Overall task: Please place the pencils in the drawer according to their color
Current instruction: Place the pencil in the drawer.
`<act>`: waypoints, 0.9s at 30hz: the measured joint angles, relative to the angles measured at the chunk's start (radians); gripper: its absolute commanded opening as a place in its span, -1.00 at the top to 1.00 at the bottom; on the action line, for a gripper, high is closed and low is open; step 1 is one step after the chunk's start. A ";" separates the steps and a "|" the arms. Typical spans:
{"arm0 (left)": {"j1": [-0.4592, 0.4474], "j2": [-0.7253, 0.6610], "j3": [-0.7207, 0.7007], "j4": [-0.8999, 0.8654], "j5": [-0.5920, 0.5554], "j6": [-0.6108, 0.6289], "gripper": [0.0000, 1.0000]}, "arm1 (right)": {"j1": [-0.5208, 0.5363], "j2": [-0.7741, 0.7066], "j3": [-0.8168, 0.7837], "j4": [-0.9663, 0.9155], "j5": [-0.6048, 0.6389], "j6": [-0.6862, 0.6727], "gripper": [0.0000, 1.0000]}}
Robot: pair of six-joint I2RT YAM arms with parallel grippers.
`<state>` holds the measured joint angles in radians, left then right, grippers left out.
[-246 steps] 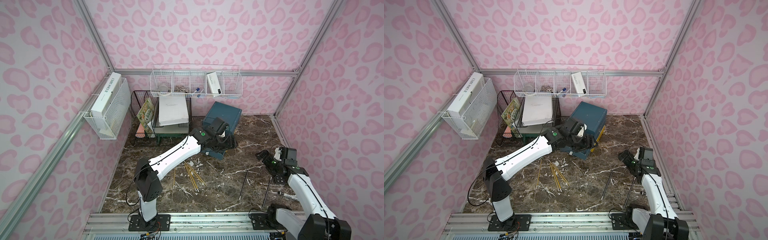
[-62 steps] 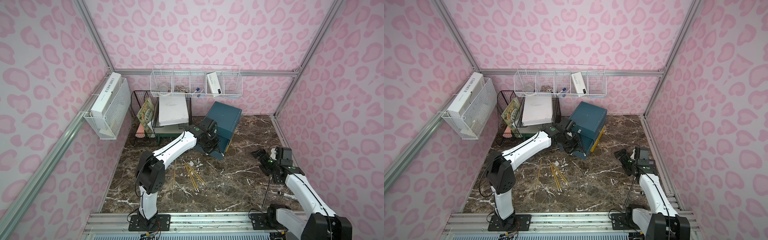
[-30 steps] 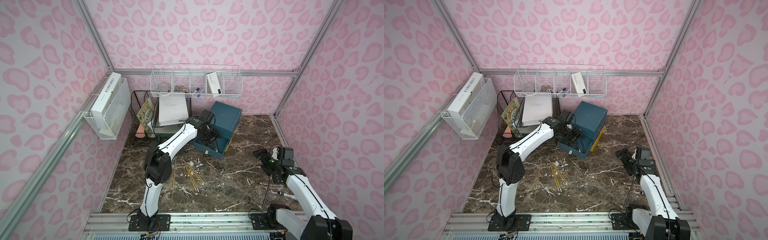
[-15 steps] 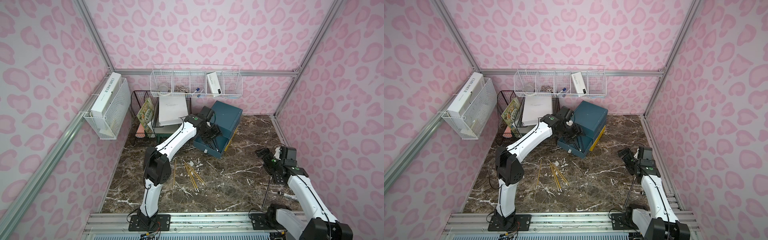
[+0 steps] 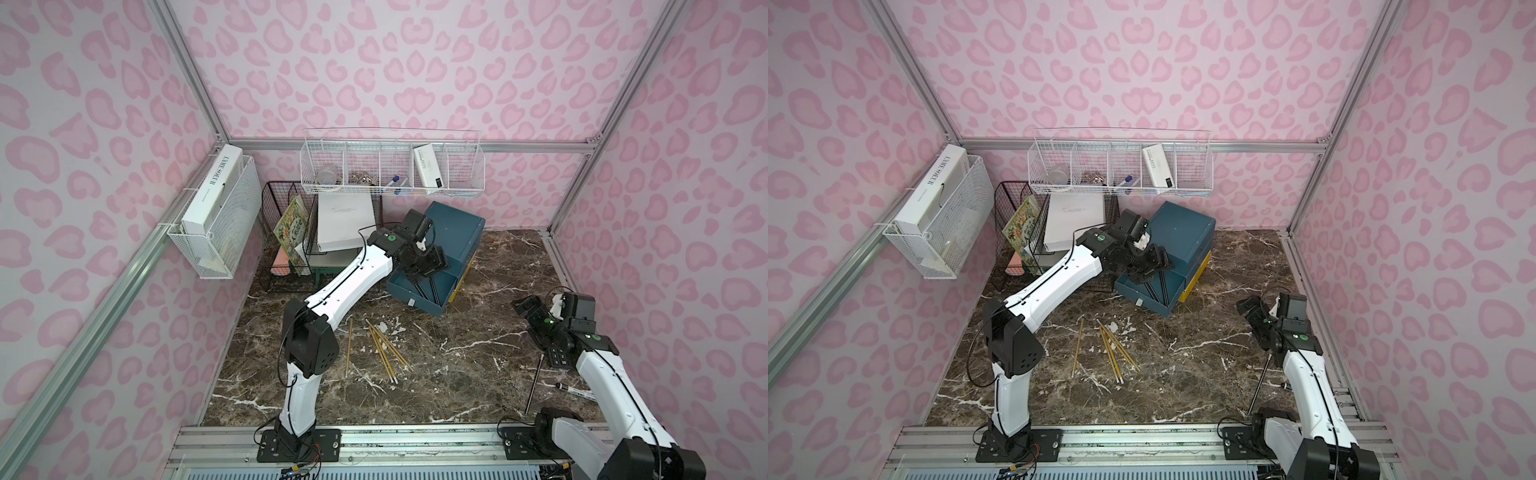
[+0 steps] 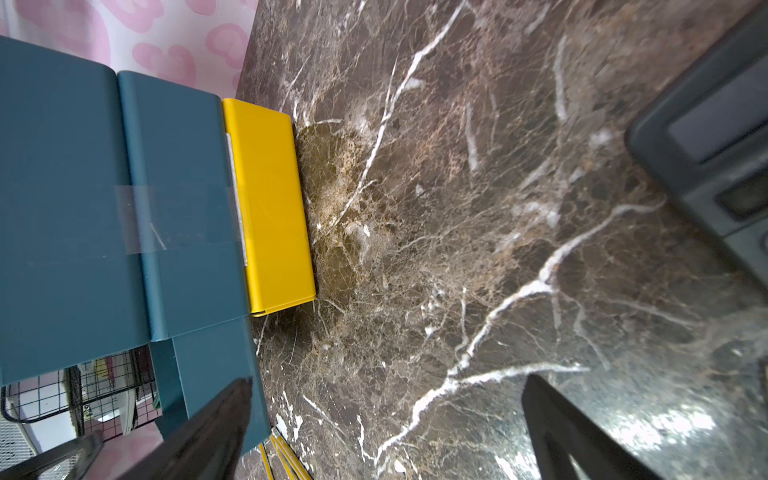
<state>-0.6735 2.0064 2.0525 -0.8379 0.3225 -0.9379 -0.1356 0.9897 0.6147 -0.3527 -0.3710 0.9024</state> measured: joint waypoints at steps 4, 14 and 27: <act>-0.058 -0.064 -0.043 0.013 -0.007 0.063 -0.45 | -0.032 -0.002 0.034 -0.033 -0.001 -0.027 -1.00; -0.286 -0.132 -0.229 0.062 -0.125 0.208 -0.52 | -0.135 0.006 0.174 -0.138 0.010 -0.078 -0.99; -0.500 0.082 -0.219 0.138 -0.230 0.391 -0.53 | -0.185 0.042 0.269 -0.222 0.050 -0.058 -0.99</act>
<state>-1.1732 2.0888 1.8336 -0.7002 0.0929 -0.5465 -0.3206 1.0317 0.8841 -0.5747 -0.3210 0.8444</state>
